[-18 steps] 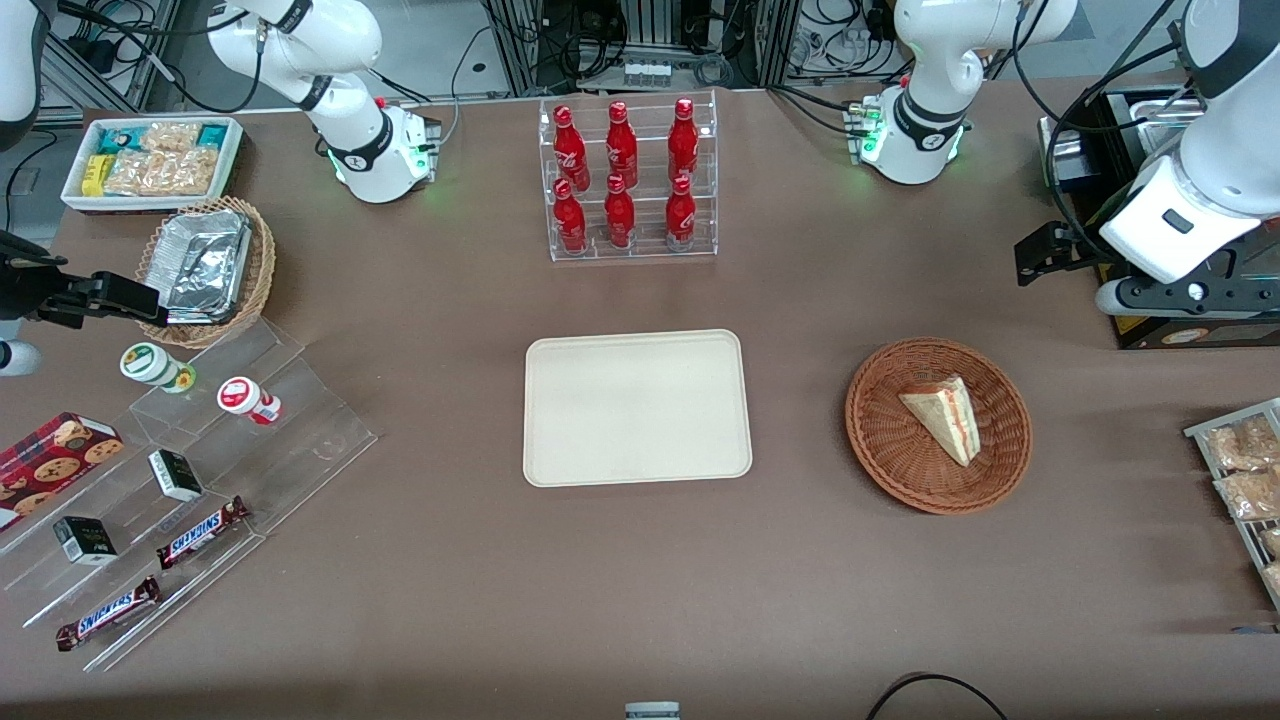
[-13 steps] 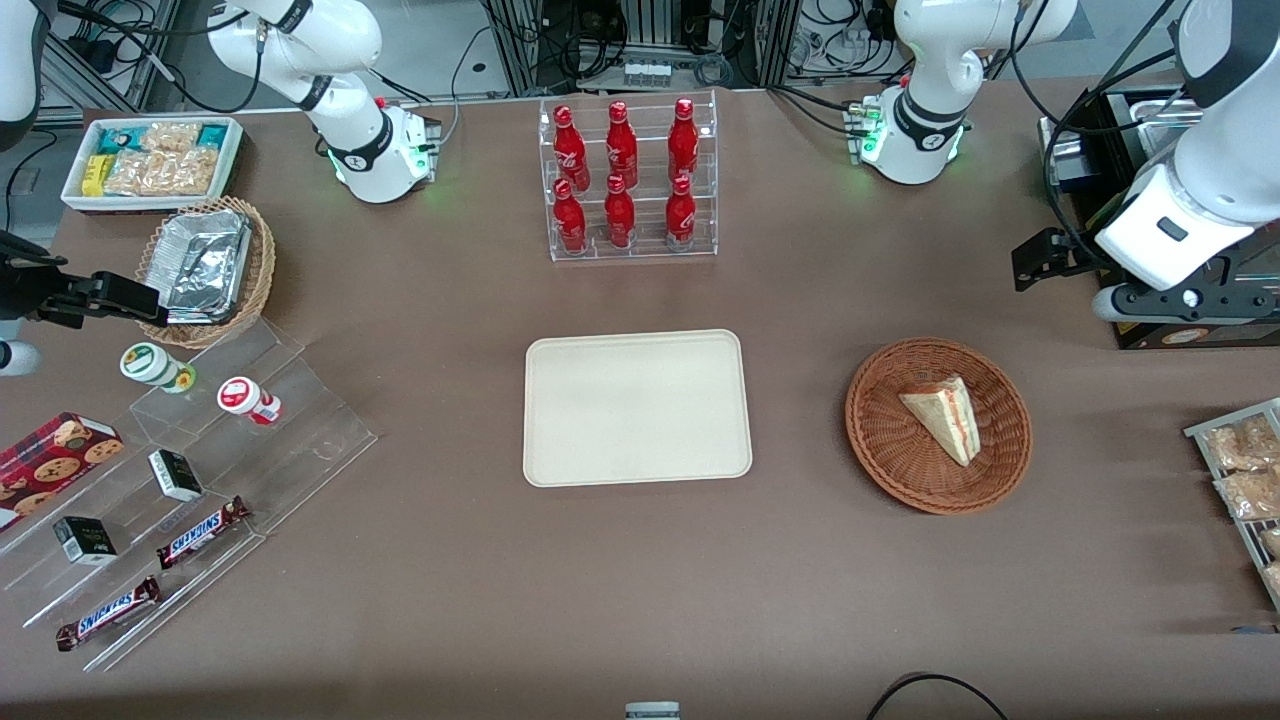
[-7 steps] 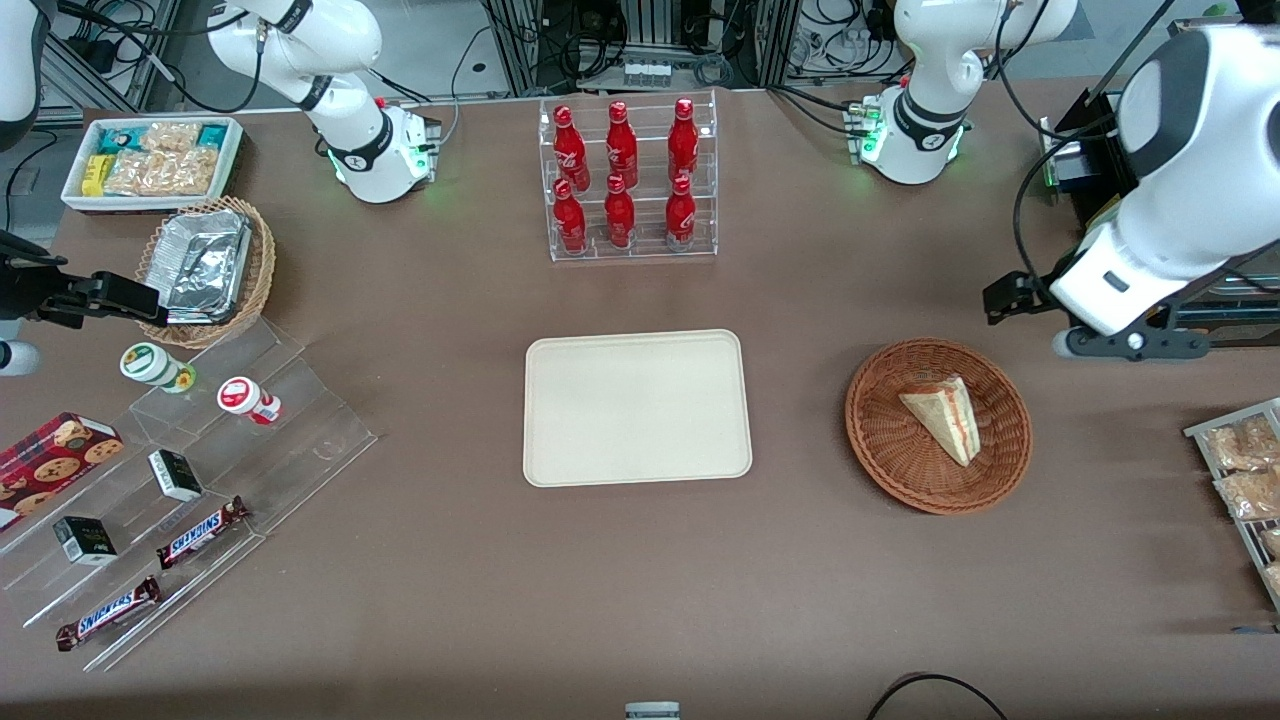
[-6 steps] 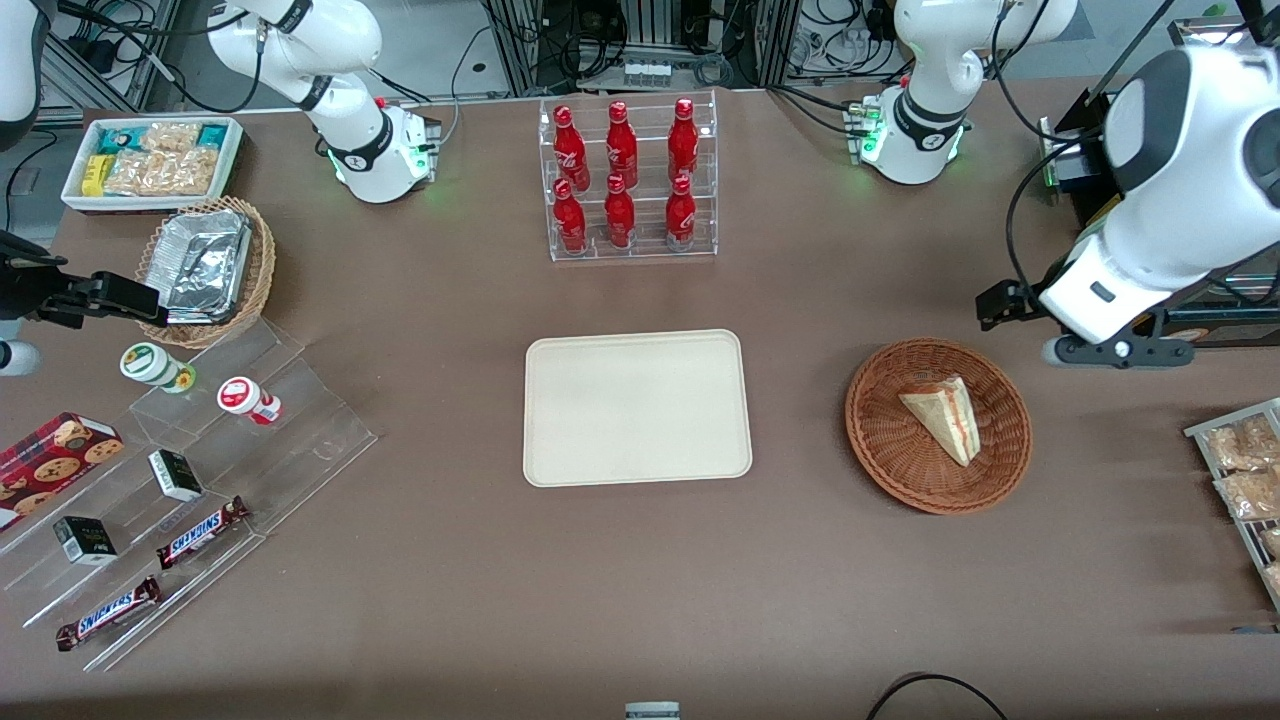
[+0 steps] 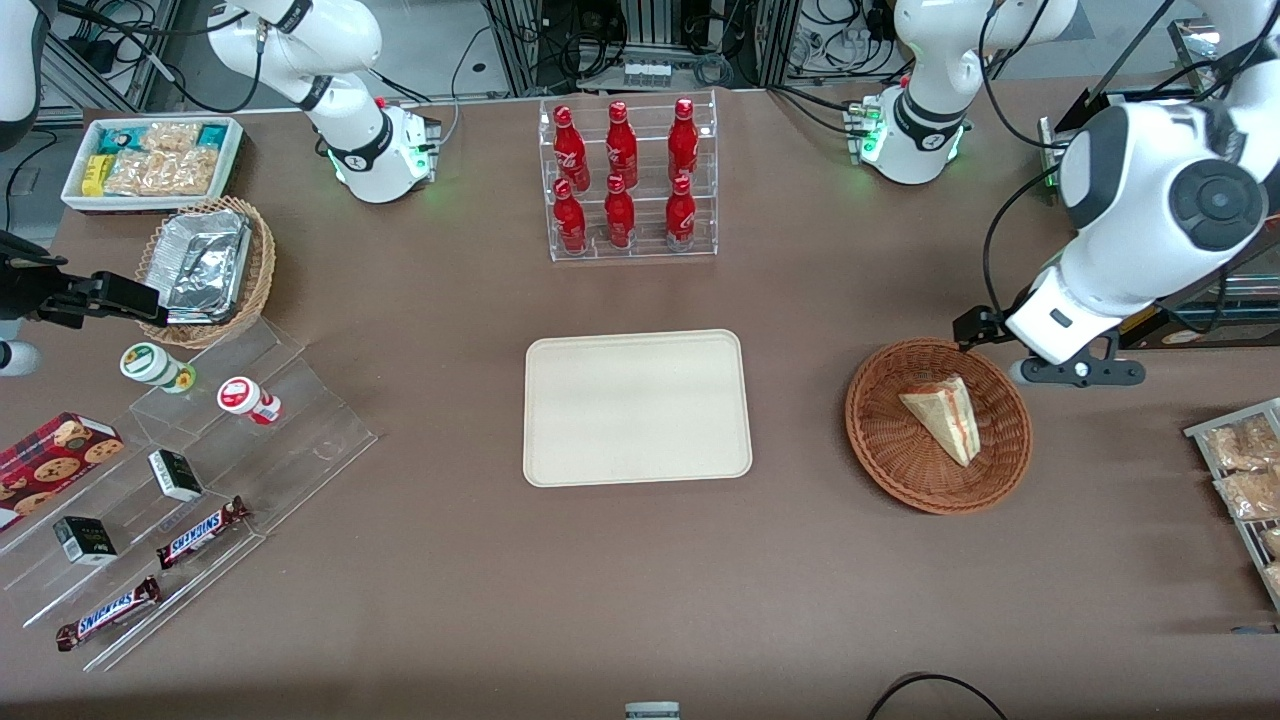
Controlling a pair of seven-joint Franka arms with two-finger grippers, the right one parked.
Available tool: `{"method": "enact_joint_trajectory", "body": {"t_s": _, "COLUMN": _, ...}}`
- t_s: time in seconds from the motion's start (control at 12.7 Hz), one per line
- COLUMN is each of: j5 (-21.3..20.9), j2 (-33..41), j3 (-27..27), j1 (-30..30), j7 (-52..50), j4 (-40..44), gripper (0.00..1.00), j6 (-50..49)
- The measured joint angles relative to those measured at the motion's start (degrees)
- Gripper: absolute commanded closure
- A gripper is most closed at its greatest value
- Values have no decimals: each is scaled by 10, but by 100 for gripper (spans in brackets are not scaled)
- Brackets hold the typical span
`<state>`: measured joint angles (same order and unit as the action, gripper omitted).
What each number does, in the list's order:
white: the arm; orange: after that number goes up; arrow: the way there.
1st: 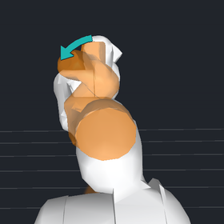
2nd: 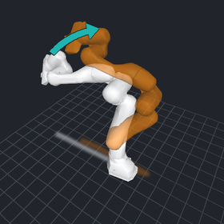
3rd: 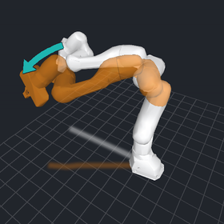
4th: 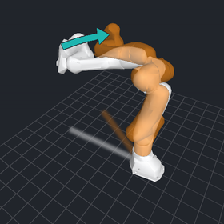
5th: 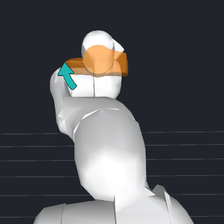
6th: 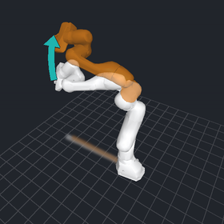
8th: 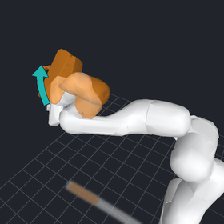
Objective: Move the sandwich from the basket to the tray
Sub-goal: 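Move the open left gripper over the wrapped sandwich in the wicker basket, then lower the left gripper around the sandwich and close on it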
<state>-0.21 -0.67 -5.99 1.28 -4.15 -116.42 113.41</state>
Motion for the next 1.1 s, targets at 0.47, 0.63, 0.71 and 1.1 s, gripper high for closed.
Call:
{"method": "enact_joint_trajectory", "body": {"t_s": 0.47, "j5": 0, "j2": -19, "j3": 4, "j1": -3, "j7": -16, "j4": -80, "gripper": 0, "j6": 122}}
{"method": "enact_joint_trajectory", "body": {"t_s": 0.63, "j5": 0, "j2": -33, "j3": 4, "j1": -3, "j7": -57, "j4": -80, "gripper": 0, "j6": 137}}
{"method": "enact_joint_trajectory", "body": {"t_s": 0.71, "j5": 0, "j2": -37, "j3": 4, "j1": -3, "j7": -82, "j4": -80, "gripper": 0, "j6": 144}}
{"method": "enact_joint_trajectory", "body": {"t_s": 1.1, "j5": 0, "j2": -55, "j3": 4, "j1": -3, "j7": -236, "j4": -87, "gripper": 0, "j6": 170}}
